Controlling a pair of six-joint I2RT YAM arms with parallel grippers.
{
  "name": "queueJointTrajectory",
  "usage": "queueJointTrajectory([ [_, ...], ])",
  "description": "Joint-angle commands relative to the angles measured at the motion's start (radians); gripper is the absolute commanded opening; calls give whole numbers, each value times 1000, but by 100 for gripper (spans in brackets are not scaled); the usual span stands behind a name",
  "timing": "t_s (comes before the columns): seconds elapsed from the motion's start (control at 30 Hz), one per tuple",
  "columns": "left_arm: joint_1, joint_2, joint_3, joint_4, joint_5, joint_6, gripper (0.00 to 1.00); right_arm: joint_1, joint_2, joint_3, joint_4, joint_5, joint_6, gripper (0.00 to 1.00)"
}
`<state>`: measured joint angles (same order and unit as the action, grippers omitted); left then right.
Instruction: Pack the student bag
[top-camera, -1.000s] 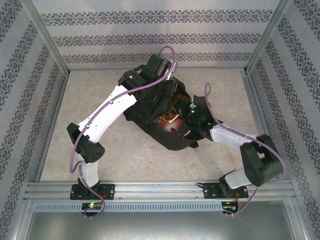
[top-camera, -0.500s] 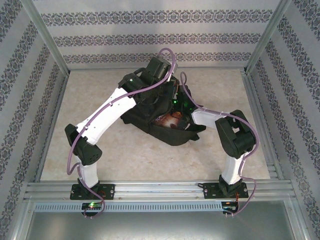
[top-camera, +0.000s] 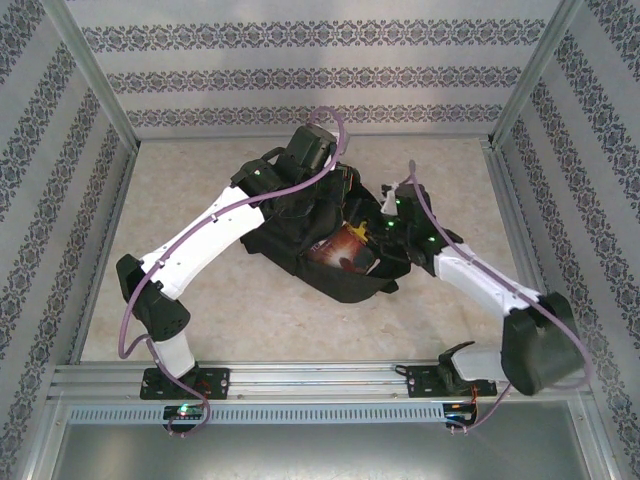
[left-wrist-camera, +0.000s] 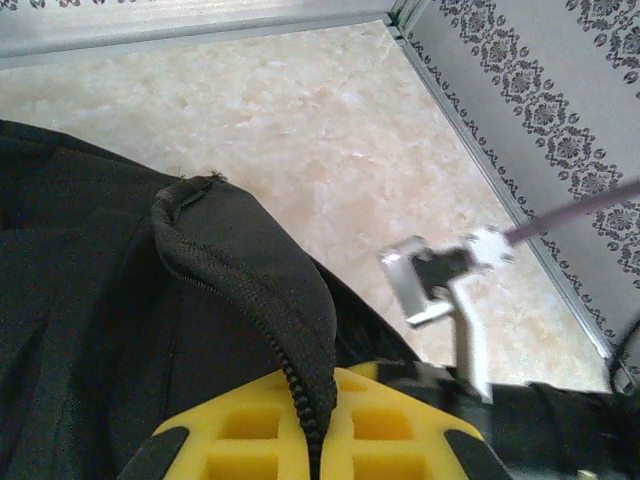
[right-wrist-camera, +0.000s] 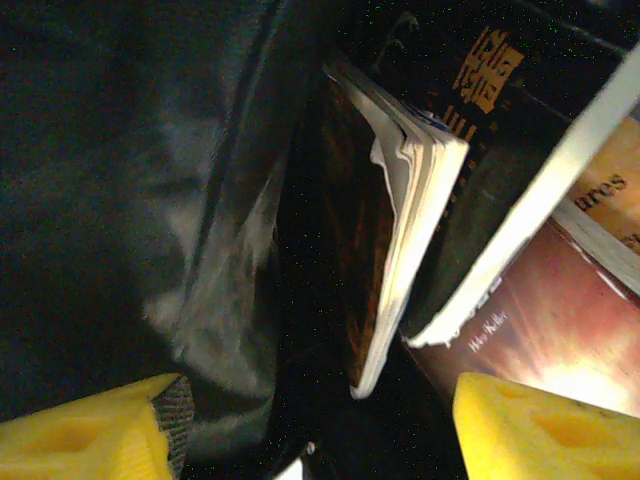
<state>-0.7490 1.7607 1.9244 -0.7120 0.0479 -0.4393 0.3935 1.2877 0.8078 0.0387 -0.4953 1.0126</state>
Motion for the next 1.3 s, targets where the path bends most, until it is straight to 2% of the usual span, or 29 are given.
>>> queueJointTrajectory([
  [0.0, -8, -10, 14, 132, -2, -17, 0, -30, -78, -45, -122, 12, -77, 70],
  [0.07, -9, 5, 13, 132, 23, -21, 0, -43, -138, -32, -254, 61, -140, 69],
  [0.17, -9, 49, 32, 109, 108, -33, 1, -49, -249, -6, -468, 229, -215, 66],
  [0.27, -10, 95, 32, 78, 186, -69, 9, -62, -368, 11, -648, 421, -236, 63],
  [0.4, -12, 67, -48, 138, 216, -110, 51, -79, -492, 20, -788, 619, -257, 57],
  [0.43, -11, 51, -66, 148, 199, -109, 57, -80, -508, 26, -815, 636, -263, 56],
  [0.5, -7, 15, -86, 146, 163, -91, 63, -82, -527, 34, -847, 640, -275, 53],
  [0.6, 16, -39, -130, 125, 109, -90, 63, -84, -544, 34, -851, 591, -298, 49],
  [0.77, 55, -162, -293, 139, 14, -89, 61, -85, -542, 2, -799, 483, -321, 47],
  [0.87, 68, -208, -354, 143, 21, -90, 63, -84, -523, -15, -724, 363, -304, 46],
  [0.93, 78, -241, -400, 203, 79, -89, 69, -71, -504, -8, -694, 311, -326, 45],
  [1.0, 82, -261, -432, 272, 148, -81, 79, -51, -502, 14, -713, 344, -356, 45],
  [1.07, 82, -260, -426, 280, 164, -74, 80, -46, -522, 31, -726, 374, -390, 44],
  [1.17, 95, -261, -423, 234, 109, -102, 76, -26, -548, 71, -746, 406, -442, 40],
  [1.27, 167, -325, -535, 248, 70, -252, 69, 71, -529, 106, -746, 404, -491, 39],
])
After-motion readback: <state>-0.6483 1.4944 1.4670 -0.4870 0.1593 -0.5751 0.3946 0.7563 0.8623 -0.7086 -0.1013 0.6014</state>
